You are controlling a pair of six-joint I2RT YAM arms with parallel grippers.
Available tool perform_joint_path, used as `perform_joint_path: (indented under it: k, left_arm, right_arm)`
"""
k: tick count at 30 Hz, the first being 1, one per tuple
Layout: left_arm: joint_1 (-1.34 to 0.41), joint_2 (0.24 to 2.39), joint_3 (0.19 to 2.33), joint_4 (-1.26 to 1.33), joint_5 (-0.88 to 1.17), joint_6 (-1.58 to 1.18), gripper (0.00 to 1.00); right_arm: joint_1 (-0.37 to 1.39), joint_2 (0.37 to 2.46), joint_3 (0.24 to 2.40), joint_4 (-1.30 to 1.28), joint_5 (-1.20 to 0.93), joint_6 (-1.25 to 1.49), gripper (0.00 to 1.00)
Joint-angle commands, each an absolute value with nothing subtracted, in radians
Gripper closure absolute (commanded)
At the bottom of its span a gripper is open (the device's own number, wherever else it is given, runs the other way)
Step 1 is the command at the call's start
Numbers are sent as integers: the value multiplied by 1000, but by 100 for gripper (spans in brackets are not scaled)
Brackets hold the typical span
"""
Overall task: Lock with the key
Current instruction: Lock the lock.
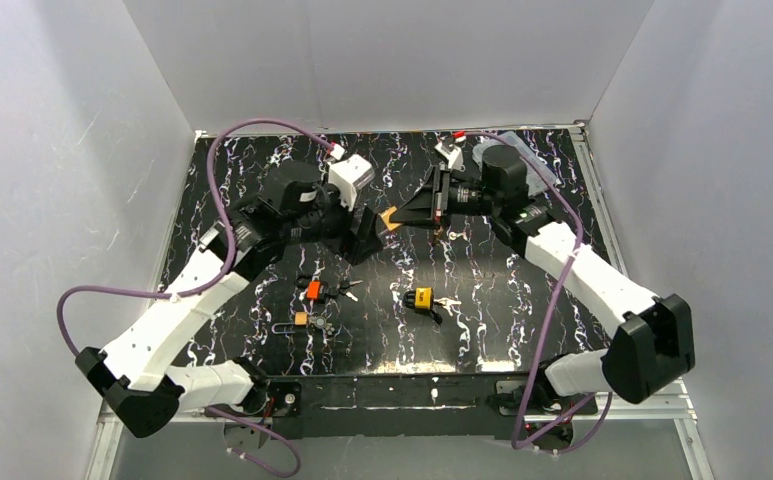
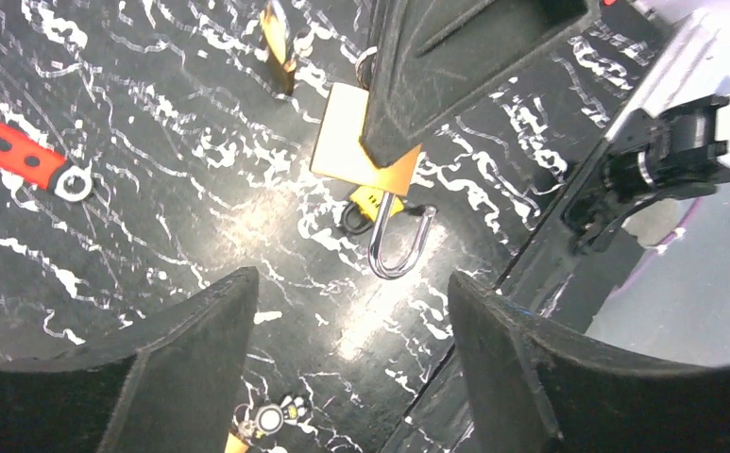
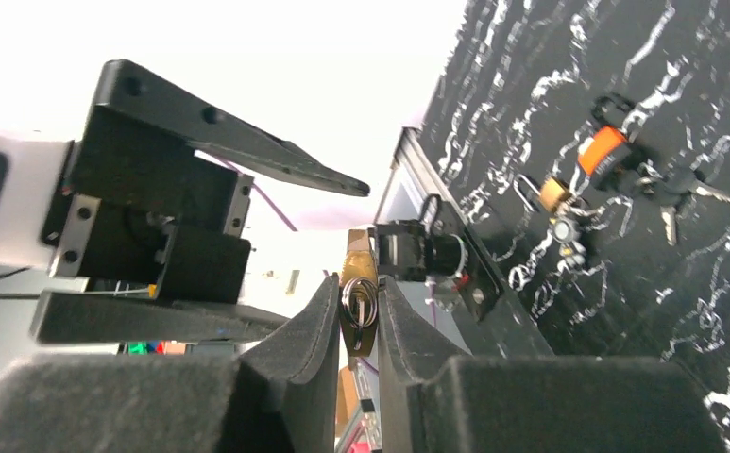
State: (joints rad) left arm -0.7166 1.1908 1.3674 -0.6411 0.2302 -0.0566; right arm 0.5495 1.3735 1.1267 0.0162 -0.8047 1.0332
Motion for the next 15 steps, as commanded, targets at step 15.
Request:
perform_joint_path:
  k: [15]
  left_arm:
    - [-698, 1126, 1397, -467, 473, -263, 49]
  right_arm:
    - [537, 1198, 1096, 405, -768, 1178, 99]
